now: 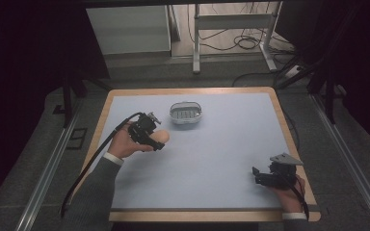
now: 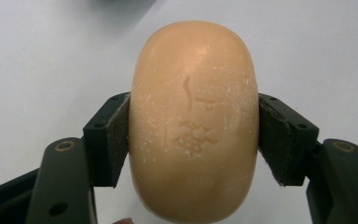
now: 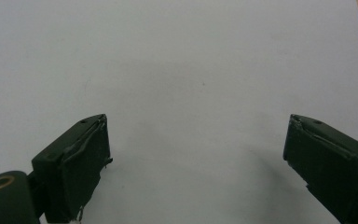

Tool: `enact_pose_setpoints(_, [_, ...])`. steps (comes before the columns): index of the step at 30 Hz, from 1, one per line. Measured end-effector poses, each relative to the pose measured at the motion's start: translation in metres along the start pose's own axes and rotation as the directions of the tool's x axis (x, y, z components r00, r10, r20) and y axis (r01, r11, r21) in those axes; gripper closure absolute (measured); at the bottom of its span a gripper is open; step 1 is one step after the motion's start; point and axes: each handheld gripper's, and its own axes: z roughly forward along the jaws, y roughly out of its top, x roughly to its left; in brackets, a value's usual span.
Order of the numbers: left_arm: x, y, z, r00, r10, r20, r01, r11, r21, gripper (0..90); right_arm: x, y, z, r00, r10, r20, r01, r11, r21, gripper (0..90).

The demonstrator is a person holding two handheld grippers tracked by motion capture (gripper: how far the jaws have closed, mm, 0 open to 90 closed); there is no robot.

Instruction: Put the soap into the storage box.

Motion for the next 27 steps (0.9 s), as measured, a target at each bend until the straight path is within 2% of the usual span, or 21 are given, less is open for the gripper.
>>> enact_pose_setpoints(17, [0.005,0.018,0.001,0.9998,0.014,-0.016,-0.014,0.9999,-0.001,32.6,-0.001,0.001,-0.002,1.0,0.003,0.0,-0.003,1.0,-0.01,7.0])
enact_pose_setpoints(27, [0.01,0.027,0.008,0.9999,0.012,-0.006,-0.012,0.9999,0.005,32.6,-0.002,0.001,-0.003,1.0,0.004,-0.002,-0.004,1.0,-0.013,7.0])
